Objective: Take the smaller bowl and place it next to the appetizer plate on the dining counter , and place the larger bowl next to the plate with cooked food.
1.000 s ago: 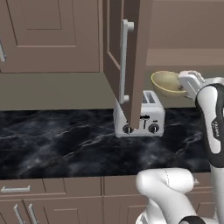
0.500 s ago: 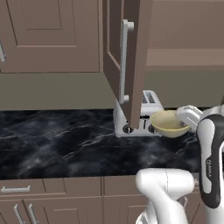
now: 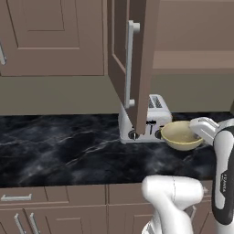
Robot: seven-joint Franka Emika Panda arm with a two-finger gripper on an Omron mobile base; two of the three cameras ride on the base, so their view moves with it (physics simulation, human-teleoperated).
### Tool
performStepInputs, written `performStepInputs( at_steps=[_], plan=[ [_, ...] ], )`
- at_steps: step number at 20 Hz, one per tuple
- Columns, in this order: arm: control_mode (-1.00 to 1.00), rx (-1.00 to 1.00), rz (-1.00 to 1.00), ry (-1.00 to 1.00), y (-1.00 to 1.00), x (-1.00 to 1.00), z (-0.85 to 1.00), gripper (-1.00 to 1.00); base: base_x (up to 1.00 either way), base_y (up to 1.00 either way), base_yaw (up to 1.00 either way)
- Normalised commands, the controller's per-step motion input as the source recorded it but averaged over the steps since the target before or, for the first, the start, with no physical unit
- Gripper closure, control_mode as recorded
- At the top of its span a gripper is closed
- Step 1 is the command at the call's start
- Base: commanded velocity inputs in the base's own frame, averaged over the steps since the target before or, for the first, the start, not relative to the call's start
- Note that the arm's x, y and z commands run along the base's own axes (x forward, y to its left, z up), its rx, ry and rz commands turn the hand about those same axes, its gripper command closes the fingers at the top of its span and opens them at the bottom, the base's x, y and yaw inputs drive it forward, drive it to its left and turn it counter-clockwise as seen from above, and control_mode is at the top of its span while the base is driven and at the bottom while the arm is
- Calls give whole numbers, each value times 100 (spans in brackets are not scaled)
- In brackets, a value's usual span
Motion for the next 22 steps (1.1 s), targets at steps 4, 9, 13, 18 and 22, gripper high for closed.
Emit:
performStepInputs(
  at_steps=[4,9,13,18,22],
  plan=[
    [100,0,0,0,0,0,0,100,-85,0,32],
    [100,0,0,0,0,0,0,100,-91,0,49],
    [100,0,0,0,0,0,0,100,-55,0,64],
    [100,0,0,0,0,0,0,100,-16,0,70],
    [100,0,0,0,0,0,0,100,-12,0,74]
  ],
)
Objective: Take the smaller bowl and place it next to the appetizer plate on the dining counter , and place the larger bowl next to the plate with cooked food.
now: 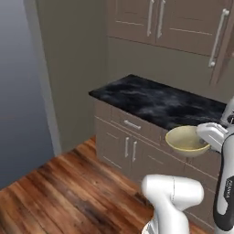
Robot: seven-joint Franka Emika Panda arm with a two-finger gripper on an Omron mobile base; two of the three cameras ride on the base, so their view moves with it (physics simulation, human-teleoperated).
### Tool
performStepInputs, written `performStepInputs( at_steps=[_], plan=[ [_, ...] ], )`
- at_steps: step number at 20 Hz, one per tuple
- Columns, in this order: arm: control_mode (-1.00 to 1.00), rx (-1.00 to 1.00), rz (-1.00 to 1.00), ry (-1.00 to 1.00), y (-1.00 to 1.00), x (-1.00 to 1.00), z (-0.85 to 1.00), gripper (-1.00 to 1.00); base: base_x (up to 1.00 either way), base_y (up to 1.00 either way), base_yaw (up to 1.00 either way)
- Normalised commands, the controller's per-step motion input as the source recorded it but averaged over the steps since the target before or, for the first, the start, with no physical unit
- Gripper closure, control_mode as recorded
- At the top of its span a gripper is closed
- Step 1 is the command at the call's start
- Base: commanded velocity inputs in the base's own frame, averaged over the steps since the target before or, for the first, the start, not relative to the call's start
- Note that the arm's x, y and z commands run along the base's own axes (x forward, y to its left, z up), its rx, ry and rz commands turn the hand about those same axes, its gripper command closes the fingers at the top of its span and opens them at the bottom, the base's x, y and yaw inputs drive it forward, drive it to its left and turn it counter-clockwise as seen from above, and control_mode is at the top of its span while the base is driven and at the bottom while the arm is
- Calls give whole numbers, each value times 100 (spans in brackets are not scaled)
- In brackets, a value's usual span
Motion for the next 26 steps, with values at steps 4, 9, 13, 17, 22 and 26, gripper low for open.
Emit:
performStepInputs(
  at_steps=[4,9,13,17,22,26],
  plan=[
    [100,0,0,0,0,0,0,100,-21,0,78],
    [100,0,0,0,0,0,0,100,-29,0,80],
    [100,0,0,0,0,0,0,100,-18,0,79],
    [100,0,0,0,0,0,0,100,-16,0,81],
    [100,0,0,0,0,0,0,100,-27,0,81],
    [100,0,0,0,0,0,0,100,-36,0,80]
  ],
)
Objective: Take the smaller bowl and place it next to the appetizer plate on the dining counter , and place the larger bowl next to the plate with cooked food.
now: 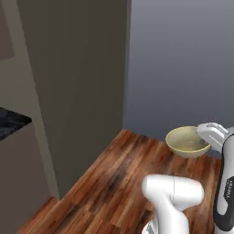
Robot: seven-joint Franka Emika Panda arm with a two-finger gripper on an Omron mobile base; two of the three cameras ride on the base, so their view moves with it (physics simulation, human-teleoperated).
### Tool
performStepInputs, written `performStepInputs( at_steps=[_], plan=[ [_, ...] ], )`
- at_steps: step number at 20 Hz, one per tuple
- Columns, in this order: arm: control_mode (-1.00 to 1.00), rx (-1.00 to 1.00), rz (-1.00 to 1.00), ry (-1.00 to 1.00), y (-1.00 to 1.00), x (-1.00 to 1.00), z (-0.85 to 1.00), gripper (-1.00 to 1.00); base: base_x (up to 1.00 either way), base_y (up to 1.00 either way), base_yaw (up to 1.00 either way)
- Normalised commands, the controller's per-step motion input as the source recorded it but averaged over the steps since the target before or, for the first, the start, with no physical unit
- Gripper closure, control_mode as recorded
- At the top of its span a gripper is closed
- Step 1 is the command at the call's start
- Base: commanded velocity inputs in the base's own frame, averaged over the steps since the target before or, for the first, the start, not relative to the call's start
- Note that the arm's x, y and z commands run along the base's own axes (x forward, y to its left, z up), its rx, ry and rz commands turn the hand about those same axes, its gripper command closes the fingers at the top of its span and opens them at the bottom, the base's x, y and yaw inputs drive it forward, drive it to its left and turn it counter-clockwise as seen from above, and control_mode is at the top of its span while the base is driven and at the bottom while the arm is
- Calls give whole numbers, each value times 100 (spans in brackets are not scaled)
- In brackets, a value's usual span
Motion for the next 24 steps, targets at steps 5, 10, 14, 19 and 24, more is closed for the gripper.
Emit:
performStepInputs(
  at_steps=[5,10,14,19,24],
  plan=[
    [100,0,0,0,0,0,0,100,-43,0,80],
    [100,0,0,0,0,0,0,100,-20,26,83],
    [100,0,0,0,0,0,0,100,-16,50,68],
    [100,0,0,0,0,0,0,100,0,94,37],
    [100,0,0,0,0,0,0,100,0,100,19]
  ],
)
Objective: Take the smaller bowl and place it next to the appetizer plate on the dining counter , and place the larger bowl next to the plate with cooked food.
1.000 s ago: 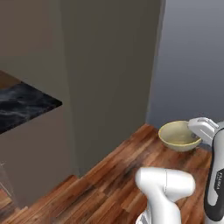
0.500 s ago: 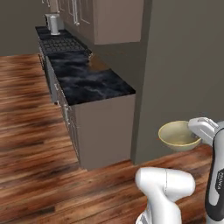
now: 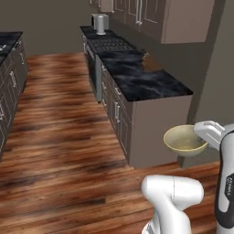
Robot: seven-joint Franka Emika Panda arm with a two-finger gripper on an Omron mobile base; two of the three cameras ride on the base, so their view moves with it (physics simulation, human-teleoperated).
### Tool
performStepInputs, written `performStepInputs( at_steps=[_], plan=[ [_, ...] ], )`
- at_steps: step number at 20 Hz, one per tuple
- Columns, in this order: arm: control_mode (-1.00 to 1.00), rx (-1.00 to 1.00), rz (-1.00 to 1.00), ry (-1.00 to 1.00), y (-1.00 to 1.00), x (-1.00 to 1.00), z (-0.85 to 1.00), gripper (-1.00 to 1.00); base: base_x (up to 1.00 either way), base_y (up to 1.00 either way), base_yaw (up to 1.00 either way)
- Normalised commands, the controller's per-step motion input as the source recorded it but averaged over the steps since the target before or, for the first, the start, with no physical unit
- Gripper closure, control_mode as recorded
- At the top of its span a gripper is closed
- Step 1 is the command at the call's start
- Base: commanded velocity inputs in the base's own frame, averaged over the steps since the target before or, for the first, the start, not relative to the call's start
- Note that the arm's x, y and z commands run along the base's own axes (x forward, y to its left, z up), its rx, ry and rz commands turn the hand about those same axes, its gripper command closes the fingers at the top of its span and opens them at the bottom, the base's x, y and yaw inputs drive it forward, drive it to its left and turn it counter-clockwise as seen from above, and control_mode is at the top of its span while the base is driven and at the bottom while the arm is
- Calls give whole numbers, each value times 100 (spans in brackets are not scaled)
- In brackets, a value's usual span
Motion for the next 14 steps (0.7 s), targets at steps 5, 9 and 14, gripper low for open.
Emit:
performStepInputs(
  at_steps=[5,9,14],
  plan=[
    [100,0,0,0,0,0,0,100,0,100,19],
    [100,0,0,0,0,0,0,100,0,100,23],
    [100,0,0,0,0,0,0,100,9,100,22]
  ],
)
